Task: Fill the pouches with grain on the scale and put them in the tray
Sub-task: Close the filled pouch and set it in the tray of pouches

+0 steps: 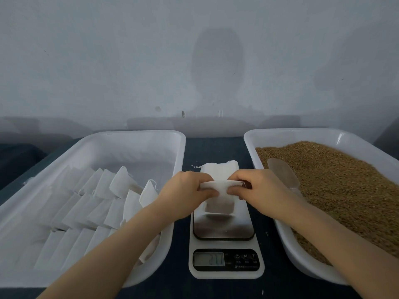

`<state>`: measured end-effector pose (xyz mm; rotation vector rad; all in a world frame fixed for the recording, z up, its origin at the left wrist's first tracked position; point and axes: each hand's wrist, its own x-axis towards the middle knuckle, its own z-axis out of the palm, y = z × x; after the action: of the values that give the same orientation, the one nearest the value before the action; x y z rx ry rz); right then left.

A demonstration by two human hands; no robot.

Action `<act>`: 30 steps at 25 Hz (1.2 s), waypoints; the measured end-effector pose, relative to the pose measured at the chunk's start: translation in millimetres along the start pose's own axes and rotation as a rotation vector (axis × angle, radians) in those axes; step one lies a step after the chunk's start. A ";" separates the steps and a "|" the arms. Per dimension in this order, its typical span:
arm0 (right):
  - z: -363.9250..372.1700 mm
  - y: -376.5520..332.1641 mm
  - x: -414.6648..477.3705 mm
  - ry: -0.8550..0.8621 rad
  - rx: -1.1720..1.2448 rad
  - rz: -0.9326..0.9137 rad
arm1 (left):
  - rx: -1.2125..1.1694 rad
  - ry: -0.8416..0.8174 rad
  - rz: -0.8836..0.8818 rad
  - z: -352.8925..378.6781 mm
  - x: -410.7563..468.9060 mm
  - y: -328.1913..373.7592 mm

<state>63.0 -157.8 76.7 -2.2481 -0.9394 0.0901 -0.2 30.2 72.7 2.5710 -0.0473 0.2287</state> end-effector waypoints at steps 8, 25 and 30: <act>0.1 -0.3 -0.9 -0.046 -0.052 0.008 | -0.161 -0.027 0.019 -2.6 -3.2 2.6; 2.7 7.4 2.0 0.171 -0.040 0.041 | -0.023 0.187 -0.702 -63.1 10.1 -114.8; 3.1 7.1 2.9 0.173 -0.057 0.038 | -0.043 0.031 -0.761 -63.7 0.8 -121.7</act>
<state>68.4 -157.6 70.5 -2.2845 -0.8164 -0.1134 0.7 167.2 61.9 2.3461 0.9030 -0.0247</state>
